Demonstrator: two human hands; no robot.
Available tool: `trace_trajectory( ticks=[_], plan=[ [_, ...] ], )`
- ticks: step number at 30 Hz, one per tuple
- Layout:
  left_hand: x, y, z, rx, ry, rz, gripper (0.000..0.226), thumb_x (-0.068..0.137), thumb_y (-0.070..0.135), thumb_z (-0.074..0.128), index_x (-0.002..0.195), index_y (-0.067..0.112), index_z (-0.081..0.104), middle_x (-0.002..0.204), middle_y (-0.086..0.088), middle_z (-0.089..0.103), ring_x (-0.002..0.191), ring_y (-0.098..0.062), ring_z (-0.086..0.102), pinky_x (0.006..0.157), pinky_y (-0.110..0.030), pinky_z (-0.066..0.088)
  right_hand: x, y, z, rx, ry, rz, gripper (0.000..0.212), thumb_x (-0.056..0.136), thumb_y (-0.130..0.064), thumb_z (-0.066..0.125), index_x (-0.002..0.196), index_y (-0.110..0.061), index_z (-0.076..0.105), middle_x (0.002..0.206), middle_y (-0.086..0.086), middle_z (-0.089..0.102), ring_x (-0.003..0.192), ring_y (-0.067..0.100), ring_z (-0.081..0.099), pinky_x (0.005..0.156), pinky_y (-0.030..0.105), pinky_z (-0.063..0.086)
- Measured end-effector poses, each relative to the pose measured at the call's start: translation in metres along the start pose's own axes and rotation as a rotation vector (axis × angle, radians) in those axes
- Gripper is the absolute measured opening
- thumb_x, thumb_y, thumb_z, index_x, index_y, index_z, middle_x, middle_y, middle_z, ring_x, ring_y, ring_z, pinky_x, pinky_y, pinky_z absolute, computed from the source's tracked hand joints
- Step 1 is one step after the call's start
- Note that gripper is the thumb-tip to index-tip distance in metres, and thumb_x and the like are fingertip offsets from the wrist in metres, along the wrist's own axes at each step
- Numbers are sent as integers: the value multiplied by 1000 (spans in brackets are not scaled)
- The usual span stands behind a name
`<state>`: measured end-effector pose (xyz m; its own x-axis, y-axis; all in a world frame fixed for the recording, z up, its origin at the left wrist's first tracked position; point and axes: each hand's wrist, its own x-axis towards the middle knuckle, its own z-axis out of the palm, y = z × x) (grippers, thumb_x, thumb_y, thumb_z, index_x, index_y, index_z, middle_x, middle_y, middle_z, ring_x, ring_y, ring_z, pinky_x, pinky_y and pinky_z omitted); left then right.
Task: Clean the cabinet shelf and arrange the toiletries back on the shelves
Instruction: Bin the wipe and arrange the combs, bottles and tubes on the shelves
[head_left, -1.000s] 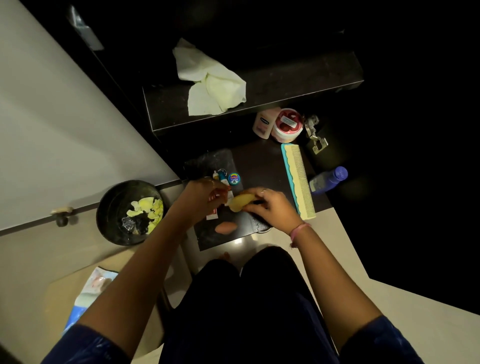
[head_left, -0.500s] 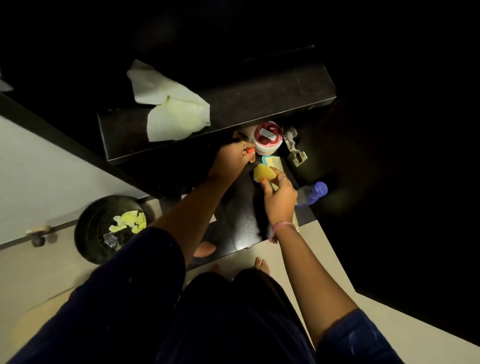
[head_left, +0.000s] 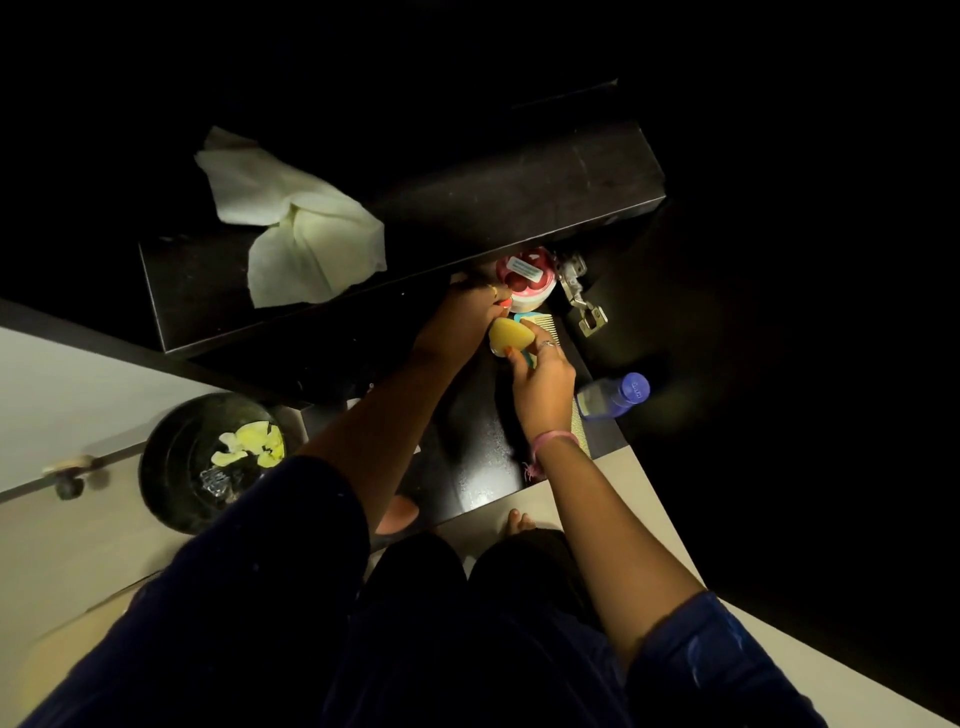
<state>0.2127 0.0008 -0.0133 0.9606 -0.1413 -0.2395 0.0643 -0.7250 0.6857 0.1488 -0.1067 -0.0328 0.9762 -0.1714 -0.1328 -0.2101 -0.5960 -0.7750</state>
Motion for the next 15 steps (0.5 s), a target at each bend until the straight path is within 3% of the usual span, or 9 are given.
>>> trace_trajectory(
  ticks=[3, 4, 8, 15],
  plan=[
    [1, 2, -3, -80, -14, -81, 30, 93, 11, 49, 119, -1, 60, 126, -14, 60, 116, -17, 53, 90, 2, 29, 5, 0, 1, -27, -11, -6, 38, 88, -10, 60, 126, -7, 55, 124, 12, 61, 114, 26, 55, 99, 23, 37],
    [0, 2, -5, -71, -13, -72, 30, 93, 10, 48, 119, -1, 59, 126, -14, 60, 115, -16, 54, 87, 4, 28, 7, 0, 1, -34, -17, -6, 39, 88, -10, 60, 126, -7, 55, 124, 13, 61, 114, 27, 55, 100, 26, 38],
    [-3, -8, -7, 28, -6, -11, 35, 94, 8, 46, 127, 8, 56, 134, -9, 56, 126, -22, 50, 108, -23, 31, 9, 0, 2, -59, -30, -3, 40, 88, -10, 60, 128, -7, 53, 124, 14, 60, 114, 29, 55, 101, 31, 40],
    [-39, -19, -28, 74, 147, 42, 34, 94, 13, 49, 126, 10, 57, 129, -9, 60, 122, -22, 55, 106, -25, 33, -4, -3, -4, -45, -1, 124, 48, 89, -11, 59, 136, -7, 45, 132, 14, 55, 121, 28, 52, 106, 31, 37]
  ],
)
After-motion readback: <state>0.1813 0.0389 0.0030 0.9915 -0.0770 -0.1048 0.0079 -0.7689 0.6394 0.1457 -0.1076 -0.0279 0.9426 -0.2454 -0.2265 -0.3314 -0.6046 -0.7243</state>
